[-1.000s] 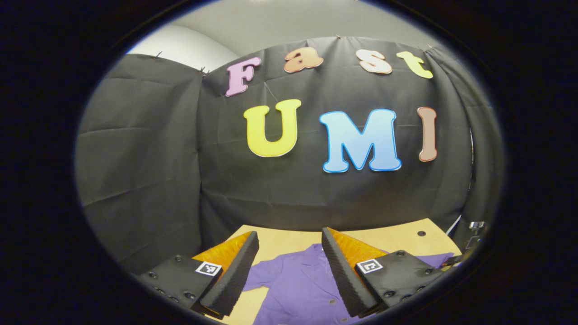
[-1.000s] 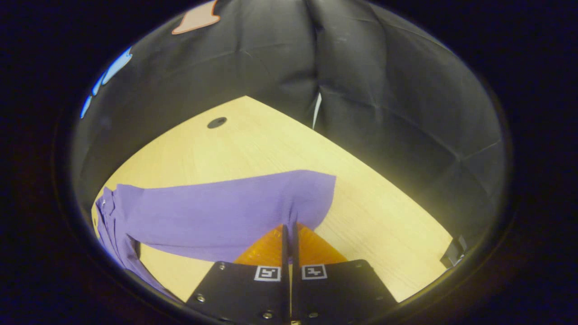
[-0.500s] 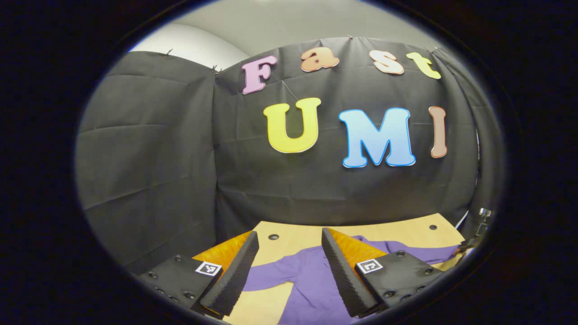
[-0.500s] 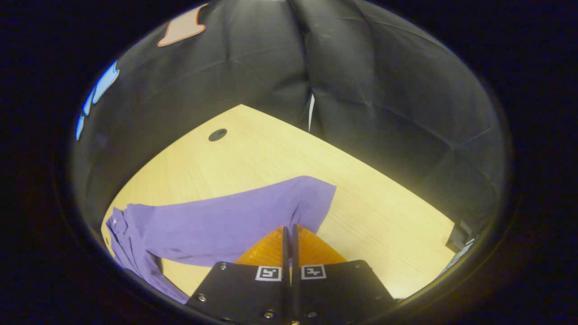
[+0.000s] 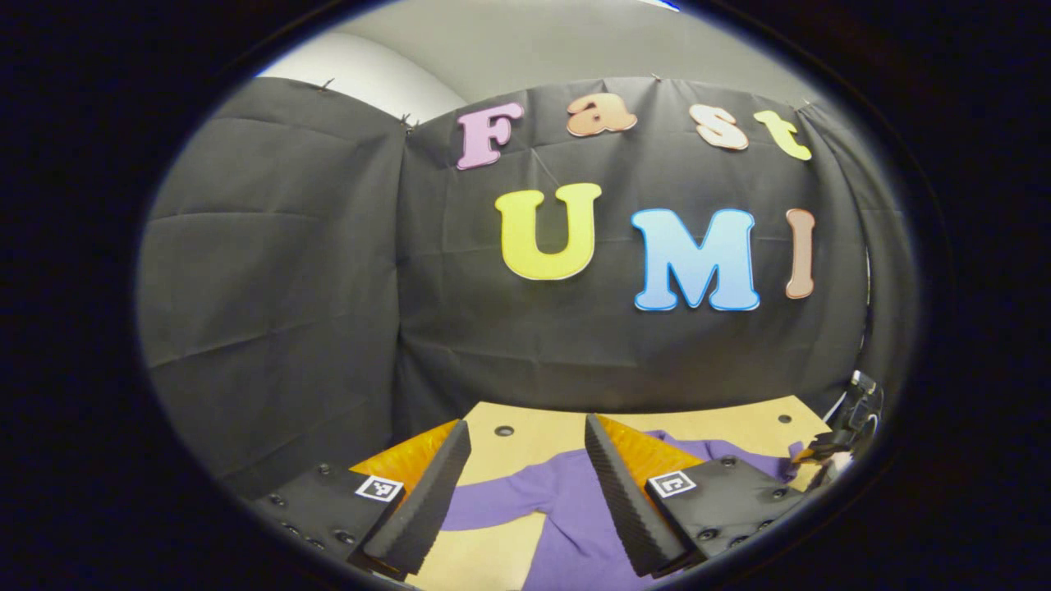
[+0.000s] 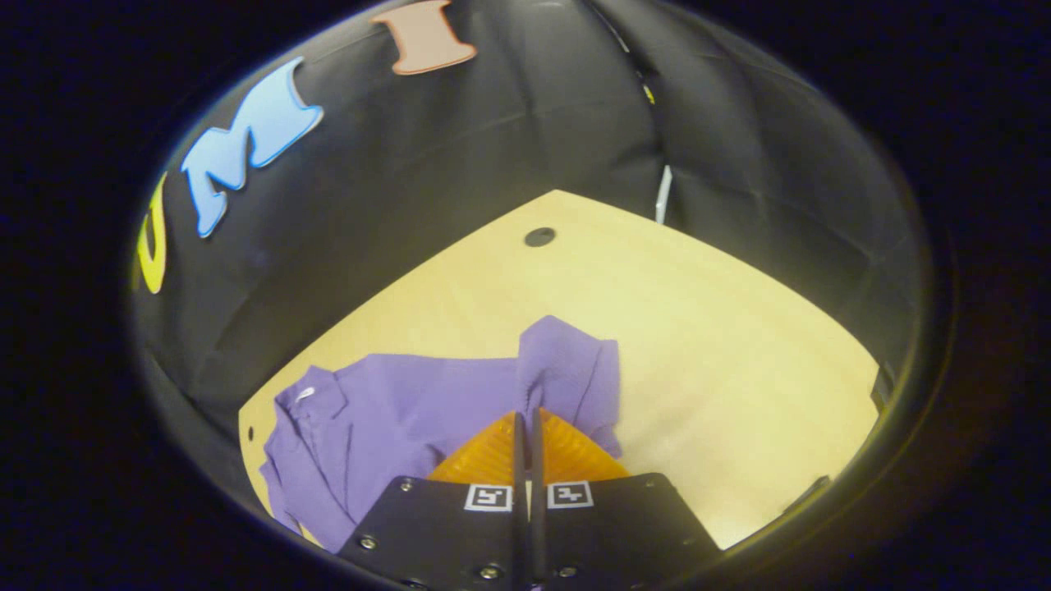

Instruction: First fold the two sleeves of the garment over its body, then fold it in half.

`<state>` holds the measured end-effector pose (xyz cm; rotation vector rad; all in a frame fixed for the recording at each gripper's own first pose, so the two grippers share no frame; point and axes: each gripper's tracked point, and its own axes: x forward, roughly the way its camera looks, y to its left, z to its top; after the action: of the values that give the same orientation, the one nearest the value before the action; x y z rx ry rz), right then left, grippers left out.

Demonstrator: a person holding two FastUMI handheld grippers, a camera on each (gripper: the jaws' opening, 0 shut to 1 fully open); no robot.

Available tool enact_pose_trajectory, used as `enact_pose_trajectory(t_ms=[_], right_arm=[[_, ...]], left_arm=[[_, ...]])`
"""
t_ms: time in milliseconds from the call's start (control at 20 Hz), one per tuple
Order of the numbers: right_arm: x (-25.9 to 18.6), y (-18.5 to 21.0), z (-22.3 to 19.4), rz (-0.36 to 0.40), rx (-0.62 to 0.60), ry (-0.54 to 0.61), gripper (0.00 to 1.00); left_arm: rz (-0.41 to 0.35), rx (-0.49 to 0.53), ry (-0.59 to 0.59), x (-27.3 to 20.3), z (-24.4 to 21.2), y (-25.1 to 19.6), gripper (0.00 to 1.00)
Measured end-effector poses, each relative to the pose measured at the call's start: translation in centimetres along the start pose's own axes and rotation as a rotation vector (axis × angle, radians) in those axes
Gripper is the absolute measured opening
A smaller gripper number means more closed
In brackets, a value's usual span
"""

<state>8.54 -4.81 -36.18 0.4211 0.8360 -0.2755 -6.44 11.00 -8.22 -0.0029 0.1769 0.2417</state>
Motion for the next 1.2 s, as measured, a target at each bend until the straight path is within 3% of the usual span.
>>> enact_pose_trajectory(t_ms=[350,600,950,1200], right_arm=[[-1.3,15.8,-5.9,0.189,-0.055,0.058,0.02],[-1.5,24.8,-11.4,0.261,-0.141,0.106,0.01],[-0.3,34.3,-20.4,0.337,-0.279,0.204,0.01],[0.3,37.2,-25.3,0.320,-0.413,0.239,0.02]], left_arm=[[0.080,-0.019,0.023,0.1,-1.8,8.6,0.93],[0.132,-0.019,0.035,0.7,-2.3,14.8,0.93],[0.221,-0.009,0.057,0.8,-3.4,23.3,0.93],[0.276,-0.029,0.069,0.9,-4.1,26.5,0.93]])
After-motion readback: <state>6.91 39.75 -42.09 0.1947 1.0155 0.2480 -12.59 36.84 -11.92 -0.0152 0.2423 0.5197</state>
